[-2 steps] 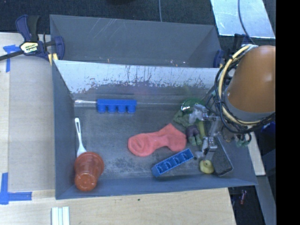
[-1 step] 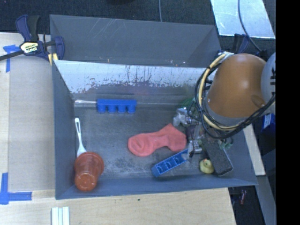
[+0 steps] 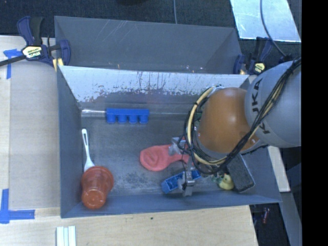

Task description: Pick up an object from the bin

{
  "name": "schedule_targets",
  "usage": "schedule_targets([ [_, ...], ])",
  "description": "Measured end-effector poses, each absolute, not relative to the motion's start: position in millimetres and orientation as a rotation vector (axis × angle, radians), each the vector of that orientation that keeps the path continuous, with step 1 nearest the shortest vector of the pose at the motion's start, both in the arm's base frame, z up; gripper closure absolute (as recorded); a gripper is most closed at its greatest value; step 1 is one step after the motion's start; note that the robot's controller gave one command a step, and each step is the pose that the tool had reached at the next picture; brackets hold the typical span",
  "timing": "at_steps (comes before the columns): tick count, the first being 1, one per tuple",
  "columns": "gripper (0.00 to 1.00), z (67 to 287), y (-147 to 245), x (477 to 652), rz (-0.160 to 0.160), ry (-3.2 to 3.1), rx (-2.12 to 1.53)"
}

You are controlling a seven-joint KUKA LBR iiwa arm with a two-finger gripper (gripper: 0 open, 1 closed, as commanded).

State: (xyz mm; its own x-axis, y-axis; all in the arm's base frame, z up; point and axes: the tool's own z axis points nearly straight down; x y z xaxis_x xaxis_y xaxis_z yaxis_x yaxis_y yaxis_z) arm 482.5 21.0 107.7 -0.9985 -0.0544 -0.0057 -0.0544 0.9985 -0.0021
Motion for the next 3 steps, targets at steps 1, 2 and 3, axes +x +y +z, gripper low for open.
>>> schedule_targets([
  [1,1.0,81.3,35.4,526.0,-0.002,3.123,-0.026],
  [2,1.0,81.7,35.4,526.0,-0.002,3.122,-0.026],
  [3,1.0,163.3,50.2,519.8,-0.003,3.127,-0.1],
])
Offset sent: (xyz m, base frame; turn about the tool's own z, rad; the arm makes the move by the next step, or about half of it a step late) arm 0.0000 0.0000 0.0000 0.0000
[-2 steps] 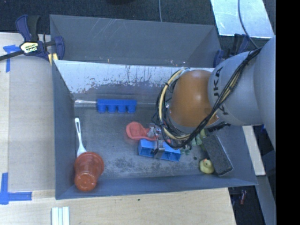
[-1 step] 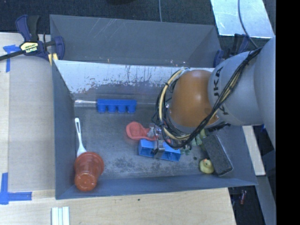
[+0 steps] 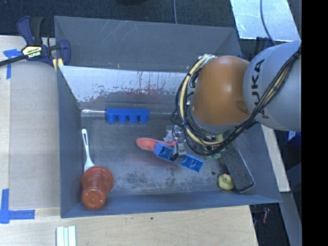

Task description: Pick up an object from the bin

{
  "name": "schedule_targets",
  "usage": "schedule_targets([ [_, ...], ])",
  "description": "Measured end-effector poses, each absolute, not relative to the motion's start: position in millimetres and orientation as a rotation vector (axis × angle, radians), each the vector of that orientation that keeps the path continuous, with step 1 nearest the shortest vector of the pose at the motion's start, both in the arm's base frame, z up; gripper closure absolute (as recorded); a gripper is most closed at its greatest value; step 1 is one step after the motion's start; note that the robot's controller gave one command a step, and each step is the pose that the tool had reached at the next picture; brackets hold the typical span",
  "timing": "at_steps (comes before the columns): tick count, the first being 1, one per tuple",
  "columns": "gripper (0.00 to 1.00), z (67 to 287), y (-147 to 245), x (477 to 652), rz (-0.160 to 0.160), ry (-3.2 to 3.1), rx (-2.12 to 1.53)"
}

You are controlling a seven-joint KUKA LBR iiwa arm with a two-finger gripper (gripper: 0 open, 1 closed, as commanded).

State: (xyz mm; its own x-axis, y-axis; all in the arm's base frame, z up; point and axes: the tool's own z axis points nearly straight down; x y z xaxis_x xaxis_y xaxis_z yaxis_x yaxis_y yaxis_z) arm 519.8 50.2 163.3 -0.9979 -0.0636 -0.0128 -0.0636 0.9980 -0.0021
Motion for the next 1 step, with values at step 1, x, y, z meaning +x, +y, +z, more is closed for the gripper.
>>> schedule_targets([
  [1,1.0,246.9,39.9,525.3,-0.005,3.105,-0.419],
])
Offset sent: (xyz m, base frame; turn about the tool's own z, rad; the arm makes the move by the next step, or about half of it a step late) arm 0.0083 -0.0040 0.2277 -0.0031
